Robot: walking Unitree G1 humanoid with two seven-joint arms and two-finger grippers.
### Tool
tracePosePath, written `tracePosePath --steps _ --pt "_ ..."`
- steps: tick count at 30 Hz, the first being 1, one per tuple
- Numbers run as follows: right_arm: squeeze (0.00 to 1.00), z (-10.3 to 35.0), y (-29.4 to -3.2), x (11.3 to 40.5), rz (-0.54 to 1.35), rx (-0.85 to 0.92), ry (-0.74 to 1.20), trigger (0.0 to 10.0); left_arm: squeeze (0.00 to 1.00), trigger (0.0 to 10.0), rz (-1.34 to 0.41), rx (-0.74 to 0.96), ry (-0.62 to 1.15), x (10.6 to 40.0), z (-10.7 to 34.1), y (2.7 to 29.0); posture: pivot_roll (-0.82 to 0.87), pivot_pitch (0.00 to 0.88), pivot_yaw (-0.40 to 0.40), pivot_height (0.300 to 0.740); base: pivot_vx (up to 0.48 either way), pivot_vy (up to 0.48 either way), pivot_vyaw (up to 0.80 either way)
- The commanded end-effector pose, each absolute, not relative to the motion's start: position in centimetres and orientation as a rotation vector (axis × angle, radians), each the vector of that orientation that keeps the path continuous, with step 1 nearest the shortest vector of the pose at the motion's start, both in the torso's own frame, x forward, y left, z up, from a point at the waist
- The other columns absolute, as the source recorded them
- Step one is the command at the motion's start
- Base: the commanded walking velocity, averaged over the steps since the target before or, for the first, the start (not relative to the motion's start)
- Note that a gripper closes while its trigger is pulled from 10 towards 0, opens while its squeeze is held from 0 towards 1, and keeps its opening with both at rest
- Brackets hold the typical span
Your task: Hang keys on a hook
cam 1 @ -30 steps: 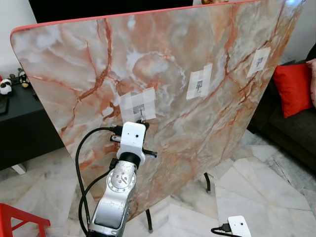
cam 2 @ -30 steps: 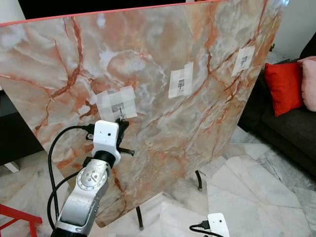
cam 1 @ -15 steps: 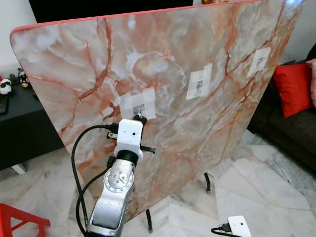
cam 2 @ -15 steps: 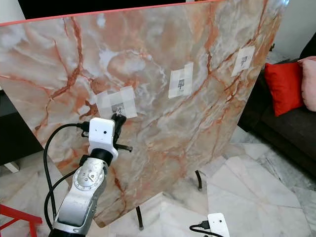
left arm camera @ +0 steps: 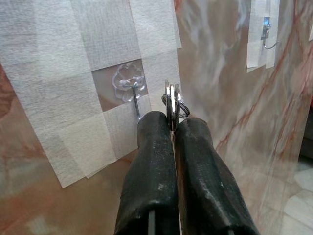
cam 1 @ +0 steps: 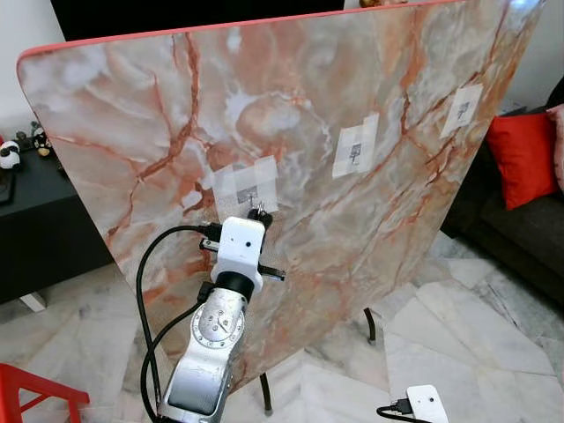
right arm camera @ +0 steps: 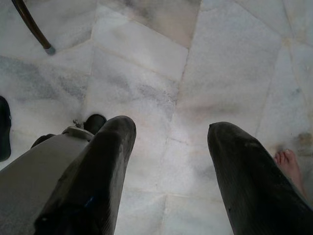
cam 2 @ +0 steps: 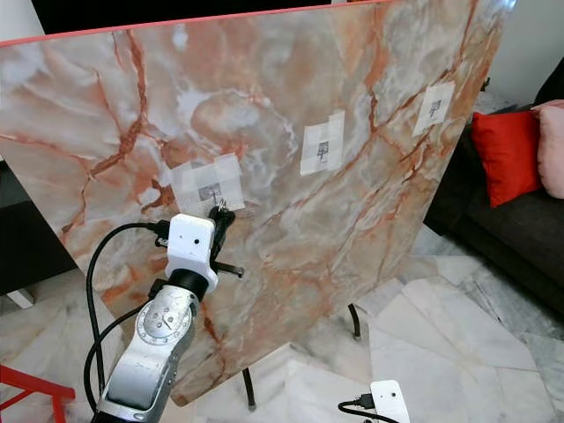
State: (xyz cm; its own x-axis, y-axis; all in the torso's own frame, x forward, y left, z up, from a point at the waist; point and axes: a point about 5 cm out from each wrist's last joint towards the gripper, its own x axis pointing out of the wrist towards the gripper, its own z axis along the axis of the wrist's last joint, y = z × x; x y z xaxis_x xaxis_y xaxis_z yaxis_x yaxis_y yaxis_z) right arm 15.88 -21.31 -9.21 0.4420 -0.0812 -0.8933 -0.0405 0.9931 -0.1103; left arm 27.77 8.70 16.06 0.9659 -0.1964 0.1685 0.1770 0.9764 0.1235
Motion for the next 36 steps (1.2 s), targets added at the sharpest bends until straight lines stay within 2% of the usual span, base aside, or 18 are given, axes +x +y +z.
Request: tracePosePath --steps 1,22,36 --pt "0.00 -9.17 -21.40 15.95 -0.028 -0.127 1.113 10.0 0.00 10.0 -0.197 0.120 -0.179 27.74 16.03 8.56 0.05 0.000 -0.082 0.740 0.000 0.000 0.00" --pt "0.00 -9.15 -21.36 15.99 -0.035 -0.122 1.110 10.0 0.00 10.0 -0.193 0.141 -0.141 27.96 15.26 8.27 0.04 0.000 -0.080 0.740 0.000 0.000 0.00" --pt "0.00 -9.15 -21.37 15.99 -0.034 -0.122 1.111 10.0 0.00 10.0 -0.200 0.106 -0.190 28.04 16.19 8.15 0.04 0.000 -0.081 0.740 0.000 0.000 0.00"
